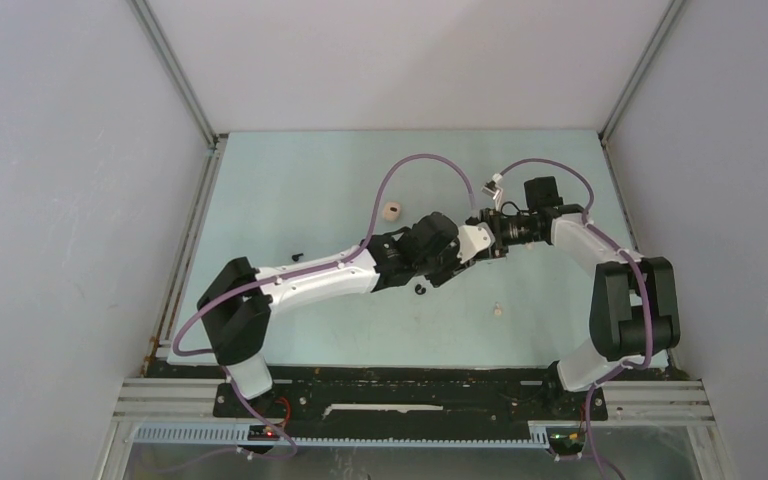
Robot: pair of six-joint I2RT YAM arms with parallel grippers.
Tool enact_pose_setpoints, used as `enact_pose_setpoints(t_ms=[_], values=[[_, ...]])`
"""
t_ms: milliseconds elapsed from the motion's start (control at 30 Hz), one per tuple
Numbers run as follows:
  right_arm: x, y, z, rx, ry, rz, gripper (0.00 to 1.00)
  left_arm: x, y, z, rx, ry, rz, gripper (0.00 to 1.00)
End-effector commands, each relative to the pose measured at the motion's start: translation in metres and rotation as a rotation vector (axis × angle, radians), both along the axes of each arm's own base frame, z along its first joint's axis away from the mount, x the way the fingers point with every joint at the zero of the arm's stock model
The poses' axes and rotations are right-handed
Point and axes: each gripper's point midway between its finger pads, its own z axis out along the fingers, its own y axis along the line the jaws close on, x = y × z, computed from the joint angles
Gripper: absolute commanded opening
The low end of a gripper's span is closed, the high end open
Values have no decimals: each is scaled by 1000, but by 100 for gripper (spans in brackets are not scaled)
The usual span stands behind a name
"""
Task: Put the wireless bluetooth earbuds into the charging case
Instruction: Pick up the charging case at the center of the board.
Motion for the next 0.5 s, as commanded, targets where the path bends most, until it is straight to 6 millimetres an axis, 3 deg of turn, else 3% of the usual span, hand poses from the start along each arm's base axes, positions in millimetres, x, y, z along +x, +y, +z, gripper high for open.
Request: enact_pose_setpoints(t_ms=[0, 300, 467], values=[[4, 6, 9, 32, -26, 34, 43, 4, -18, 23, -76, -28, 2, 14], [-6, 13, 17, 87, 14, 86, 26, 8, -19, 21, -69, -35, 13, 15], [-8, 12, 18, 72, -1, 94, 5, 13, -14, 19, -54, -49, 57, 22]])
